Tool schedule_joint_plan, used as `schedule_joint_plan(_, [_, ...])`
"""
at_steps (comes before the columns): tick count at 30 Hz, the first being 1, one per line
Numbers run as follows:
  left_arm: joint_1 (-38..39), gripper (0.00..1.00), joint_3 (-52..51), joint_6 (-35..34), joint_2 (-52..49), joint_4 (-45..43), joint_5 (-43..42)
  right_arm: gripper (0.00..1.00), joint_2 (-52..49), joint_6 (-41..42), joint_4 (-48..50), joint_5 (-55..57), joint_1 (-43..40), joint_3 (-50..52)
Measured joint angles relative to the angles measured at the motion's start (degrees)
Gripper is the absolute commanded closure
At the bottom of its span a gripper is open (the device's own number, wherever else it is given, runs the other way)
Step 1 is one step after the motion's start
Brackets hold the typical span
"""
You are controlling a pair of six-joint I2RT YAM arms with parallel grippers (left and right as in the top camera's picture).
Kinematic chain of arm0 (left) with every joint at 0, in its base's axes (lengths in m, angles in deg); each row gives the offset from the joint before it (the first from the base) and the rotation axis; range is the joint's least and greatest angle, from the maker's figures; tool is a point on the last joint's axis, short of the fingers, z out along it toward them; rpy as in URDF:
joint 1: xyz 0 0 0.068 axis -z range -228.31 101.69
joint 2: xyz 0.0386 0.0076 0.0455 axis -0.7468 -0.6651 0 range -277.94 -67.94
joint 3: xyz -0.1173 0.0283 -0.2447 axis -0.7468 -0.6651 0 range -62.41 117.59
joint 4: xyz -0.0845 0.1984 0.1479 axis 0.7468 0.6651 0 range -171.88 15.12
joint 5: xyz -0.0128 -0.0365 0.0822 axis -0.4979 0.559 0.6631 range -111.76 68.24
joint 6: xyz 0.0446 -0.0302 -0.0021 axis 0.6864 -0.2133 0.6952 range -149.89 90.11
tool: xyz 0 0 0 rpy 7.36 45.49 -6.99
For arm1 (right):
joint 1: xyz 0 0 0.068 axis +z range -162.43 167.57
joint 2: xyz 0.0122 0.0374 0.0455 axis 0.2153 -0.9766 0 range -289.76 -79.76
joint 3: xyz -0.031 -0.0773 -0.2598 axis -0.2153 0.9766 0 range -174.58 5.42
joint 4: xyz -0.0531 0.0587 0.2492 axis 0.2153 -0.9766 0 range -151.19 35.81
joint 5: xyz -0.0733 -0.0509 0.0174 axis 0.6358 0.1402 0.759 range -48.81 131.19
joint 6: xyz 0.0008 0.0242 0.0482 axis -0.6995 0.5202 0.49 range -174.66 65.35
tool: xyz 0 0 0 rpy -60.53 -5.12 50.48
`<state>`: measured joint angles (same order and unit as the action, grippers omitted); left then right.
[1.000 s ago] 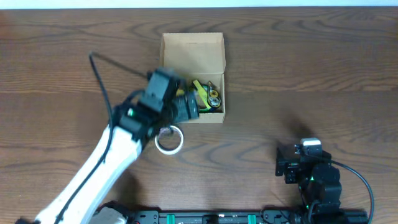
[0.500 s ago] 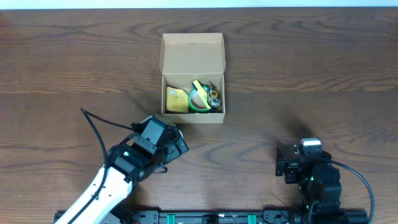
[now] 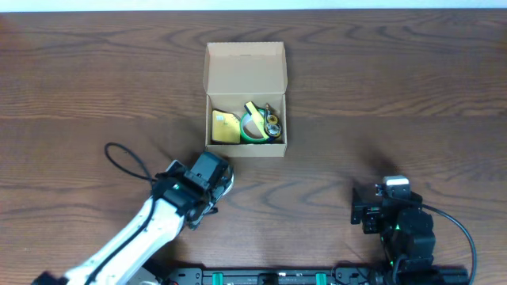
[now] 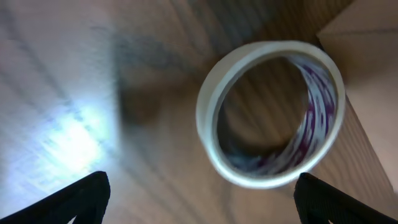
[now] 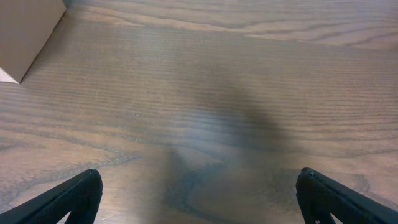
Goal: Pack container
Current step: 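Move the left gripper to the white masking tape roll and grasp it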
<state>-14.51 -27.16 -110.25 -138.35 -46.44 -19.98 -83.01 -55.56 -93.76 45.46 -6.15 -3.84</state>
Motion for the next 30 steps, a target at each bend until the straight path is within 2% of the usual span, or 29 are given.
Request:
schedule_joint_plan(6, [-0.04,0.00,-0.02,-5.51,-6.29,-4.70,0.20,0.01,0.00,0.00,0.00,-0.02,0.00,0.00])
schedule_joint_plan(7, [-0.22,0.05,-0.02,-7.28,-7.08,-4.74,0.20,0.01,-0.02,0.00,0.00,-0.02,0.00,0.00])
schedule_joint_plan(9, [-0.79,0.07,-0.02,-8.87,-7.63,-4.81,0.22,0.01,0.00,0.00,0.00,0.00,0.00,0.00])
schedule_joint_plan(15, [-3.02,0.08,-0.02,-10.99,-8.22,-4.76,0.37,0.01,0.00,0.00,0.00,0.00,0.00,0.00])
schedule_joint_plan(20, [-3.54,0.16,0.11,-11.23,-10.56,-4.57,-0.04,0.01,-0.02,0.00,0.00,-0.02,0.00,0.00])
schedule_joint_plan(21, [-3.56,0.20,0.15,-11.21,-10.71,-4.52,-0.13,0.01,-0.02,0.00,0.00,0.00,0.00,0.00])
schedule_joint_plan(24, [-3.65,0.54,0.44,-11.39,-11.45,-4.15,-0.61,0.01,0.00,0.00,0.00,-0.02,0.00,0.00])
schedule_joint_plan(27, [-3.65,0.79,0.46,-11.39,-11.91,-4.44,-1.46,0.01,-0.02,0.00,0.00,-0.02,0.00,0.00])
schedule_joint_plan(30, [-3.65,0.87,0.46,-11.52,-12.11,-5.35,-1.81,0.01,0.00,0.00,0.02,-0.02,0.00,0.00])
